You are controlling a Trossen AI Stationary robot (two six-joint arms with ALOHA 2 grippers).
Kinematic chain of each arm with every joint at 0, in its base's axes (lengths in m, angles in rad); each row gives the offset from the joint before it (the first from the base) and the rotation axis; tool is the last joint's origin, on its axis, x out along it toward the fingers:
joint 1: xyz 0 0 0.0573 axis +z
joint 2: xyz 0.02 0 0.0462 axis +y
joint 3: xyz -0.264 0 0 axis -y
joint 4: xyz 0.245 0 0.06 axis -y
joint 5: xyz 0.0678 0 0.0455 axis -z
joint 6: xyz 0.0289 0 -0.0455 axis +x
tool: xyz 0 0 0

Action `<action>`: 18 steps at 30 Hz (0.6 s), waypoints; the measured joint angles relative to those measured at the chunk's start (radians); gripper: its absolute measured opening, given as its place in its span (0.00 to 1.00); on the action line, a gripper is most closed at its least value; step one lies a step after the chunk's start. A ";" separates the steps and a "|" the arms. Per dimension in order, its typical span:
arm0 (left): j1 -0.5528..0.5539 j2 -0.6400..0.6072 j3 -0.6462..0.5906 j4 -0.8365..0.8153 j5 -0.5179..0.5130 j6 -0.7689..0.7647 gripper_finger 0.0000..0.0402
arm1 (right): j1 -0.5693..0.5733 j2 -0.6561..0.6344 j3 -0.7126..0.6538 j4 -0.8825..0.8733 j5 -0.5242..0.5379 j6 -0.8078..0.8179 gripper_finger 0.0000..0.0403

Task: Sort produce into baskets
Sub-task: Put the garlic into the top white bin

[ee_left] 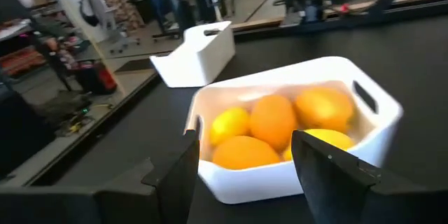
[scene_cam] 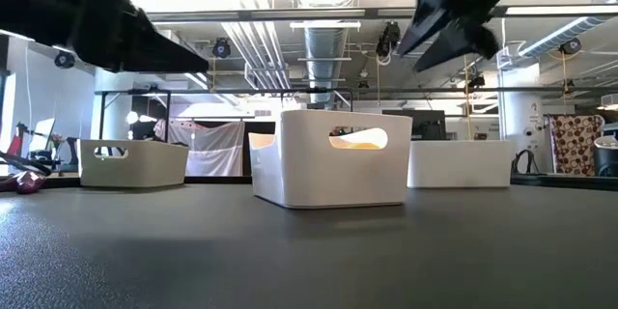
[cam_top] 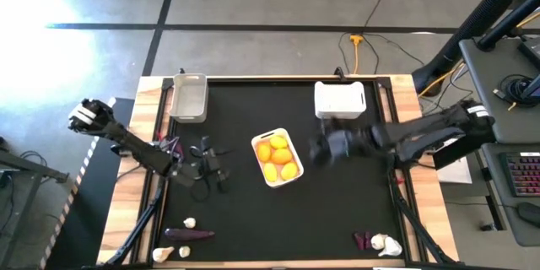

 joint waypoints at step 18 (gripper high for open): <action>0.076 -0.014 0.019 -0.009 0.001 0.047 0.52 | 0.516 0.460 0.365 -0.148 -0.055 0.677 0.53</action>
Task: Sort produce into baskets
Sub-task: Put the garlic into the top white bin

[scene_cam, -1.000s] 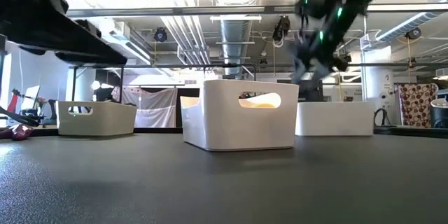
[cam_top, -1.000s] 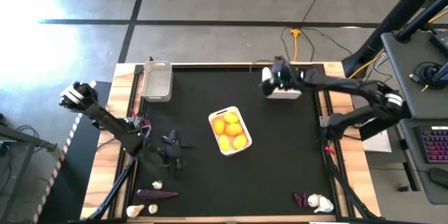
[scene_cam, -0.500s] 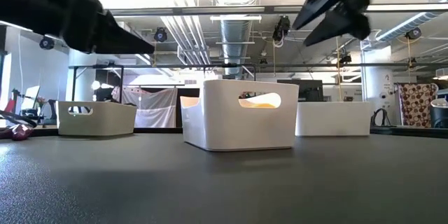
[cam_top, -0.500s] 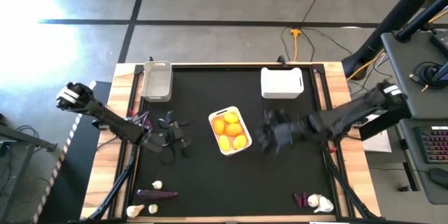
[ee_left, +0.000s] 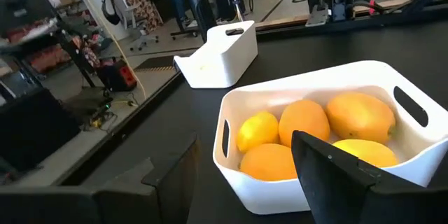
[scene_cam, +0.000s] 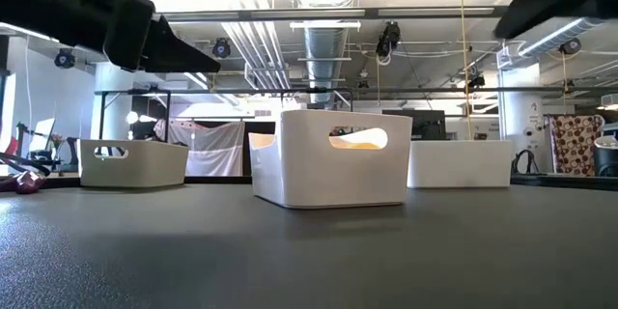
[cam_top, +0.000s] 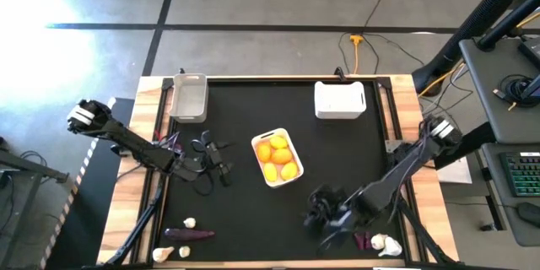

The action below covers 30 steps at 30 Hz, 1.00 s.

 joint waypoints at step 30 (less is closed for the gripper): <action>-0.144 -0.002 0.224 -0.242 0.003 -0.047 0.52 | 0.158 0.486 0.485 -0.902 -0.959 0.056 0.74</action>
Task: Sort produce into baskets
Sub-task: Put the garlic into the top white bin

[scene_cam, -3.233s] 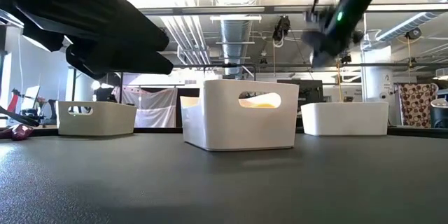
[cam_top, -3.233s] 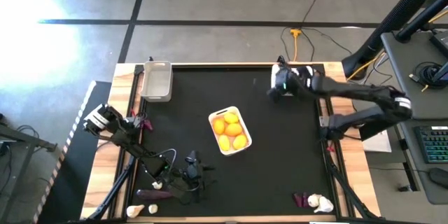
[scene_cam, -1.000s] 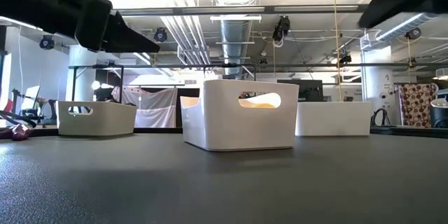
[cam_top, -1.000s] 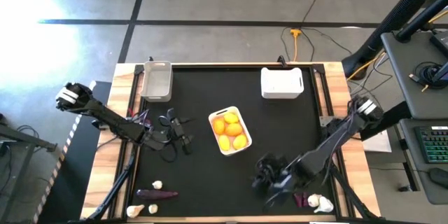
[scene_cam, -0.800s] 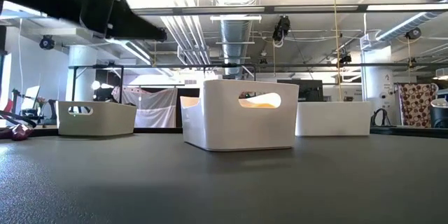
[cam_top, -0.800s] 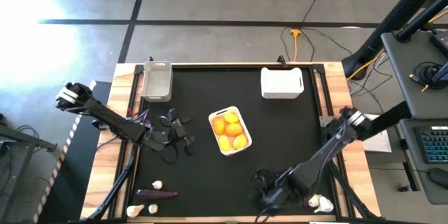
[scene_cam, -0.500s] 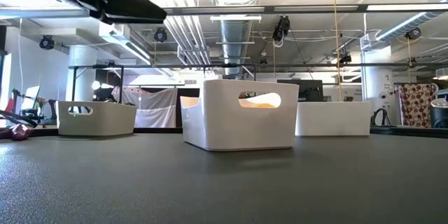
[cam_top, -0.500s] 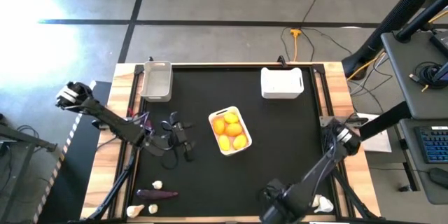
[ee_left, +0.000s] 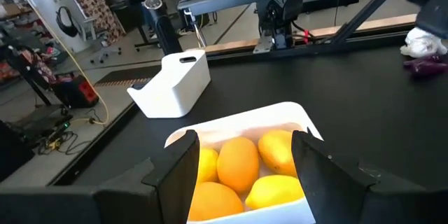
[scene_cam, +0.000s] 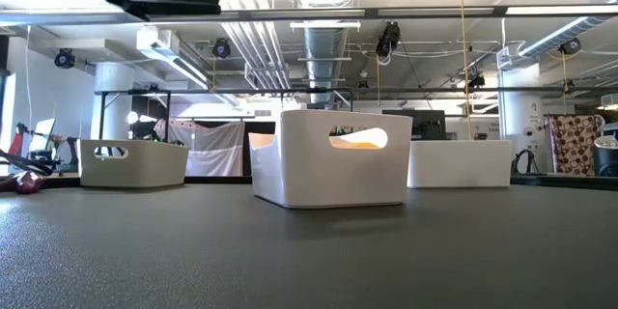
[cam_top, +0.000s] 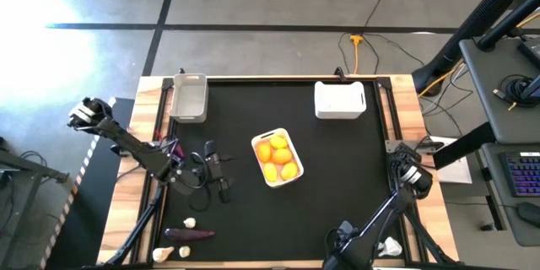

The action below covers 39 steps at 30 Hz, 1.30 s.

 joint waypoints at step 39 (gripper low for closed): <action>0.078 -0.028 -0.016 0.061 -0.007 0.096 0.52 | -0.063 -0.127 -0.260 0.117 0.118 -0.230 0.30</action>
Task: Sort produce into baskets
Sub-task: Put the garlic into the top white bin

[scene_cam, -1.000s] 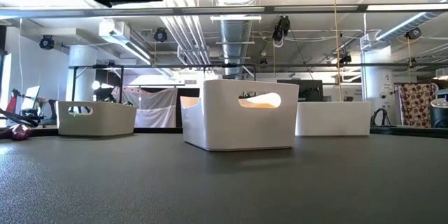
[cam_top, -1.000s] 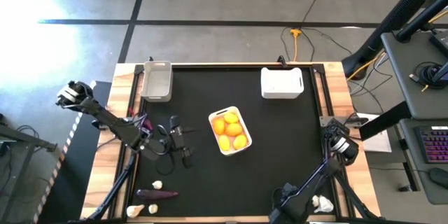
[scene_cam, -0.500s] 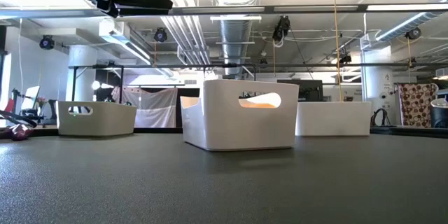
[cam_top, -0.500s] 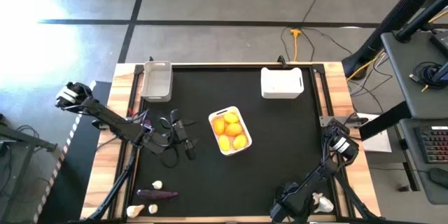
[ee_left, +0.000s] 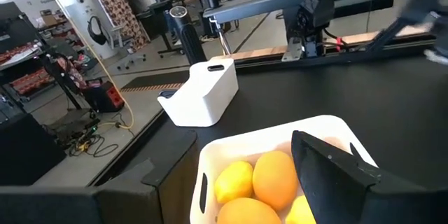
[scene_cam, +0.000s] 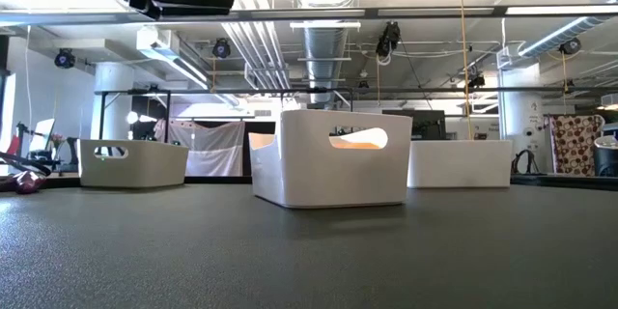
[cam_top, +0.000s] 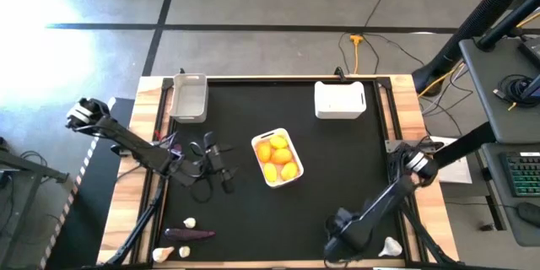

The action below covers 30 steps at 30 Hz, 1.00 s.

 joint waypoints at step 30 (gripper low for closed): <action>-0.145 -0.242 0.000 -0.674 -0.049 -0.328 0.52 | -1.333 -0.413 -0.153 0.446 0.672 -0.618 0.29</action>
